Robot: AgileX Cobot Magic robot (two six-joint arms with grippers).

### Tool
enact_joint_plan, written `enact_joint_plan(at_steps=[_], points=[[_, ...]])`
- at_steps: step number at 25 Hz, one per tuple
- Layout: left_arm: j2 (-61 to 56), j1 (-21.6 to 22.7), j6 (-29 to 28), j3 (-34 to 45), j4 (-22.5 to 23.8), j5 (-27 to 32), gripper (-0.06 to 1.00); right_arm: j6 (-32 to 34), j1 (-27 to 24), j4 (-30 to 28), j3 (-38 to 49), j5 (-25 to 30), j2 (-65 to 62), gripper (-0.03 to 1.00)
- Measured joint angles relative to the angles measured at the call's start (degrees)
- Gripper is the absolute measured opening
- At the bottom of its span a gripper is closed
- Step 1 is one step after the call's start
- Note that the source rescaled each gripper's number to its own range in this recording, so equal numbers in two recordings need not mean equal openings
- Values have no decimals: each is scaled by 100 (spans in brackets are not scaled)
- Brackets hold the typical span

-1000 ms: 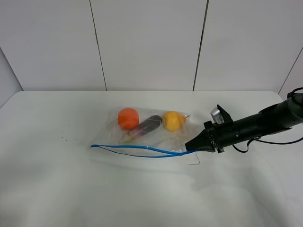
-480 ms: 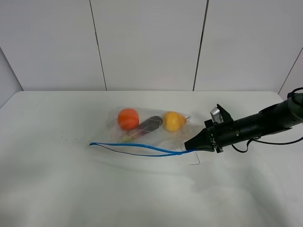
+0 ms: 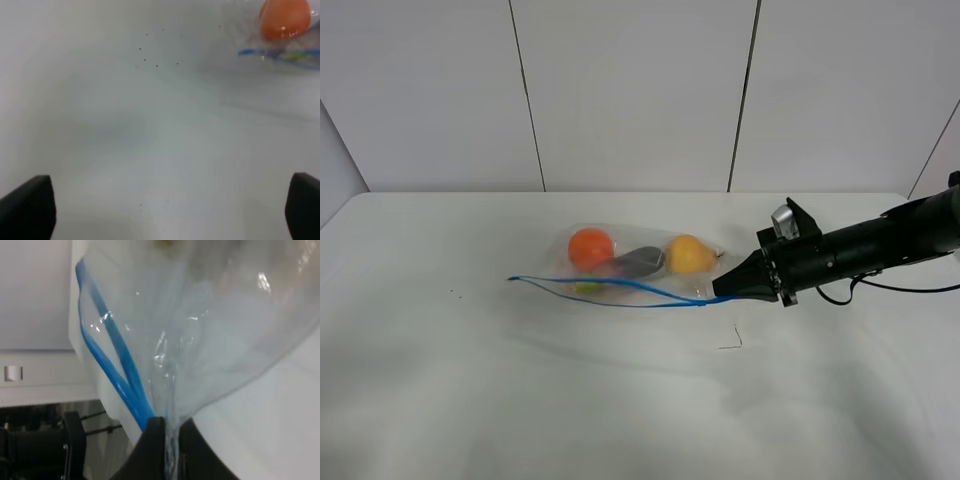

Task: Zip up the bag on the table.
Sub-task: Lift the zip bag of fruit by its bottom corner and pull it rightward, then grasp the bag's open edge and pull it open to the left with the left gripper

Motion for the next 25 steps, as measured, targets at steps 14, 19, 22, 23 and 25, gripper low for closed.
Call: enact_joint_plan(at_steps=[14, 19, 22, 23, 25], points=[[2259, 0, 1945, -780, -1341, -1068, 100, 667, 0, -342, 3, 39, -966, 0], [3689, -200, 2854, -1861, -1984, -1347, 100, 703, 0, -331, 3, 39, -966, 0], [4404, -667, 3398, -2468, -2266, -1407, 100, 703, 0, -279, 3, 39, -966, 0], [4612, -880, 3485, -2589, -2287, -1414, 100, 703, 0, -258, 3, 39, -966, 0], [4962, -1370, 3597, -2754, -2231, -1453, 100, 703, 0, -246, 3, 39, -966, 0]])
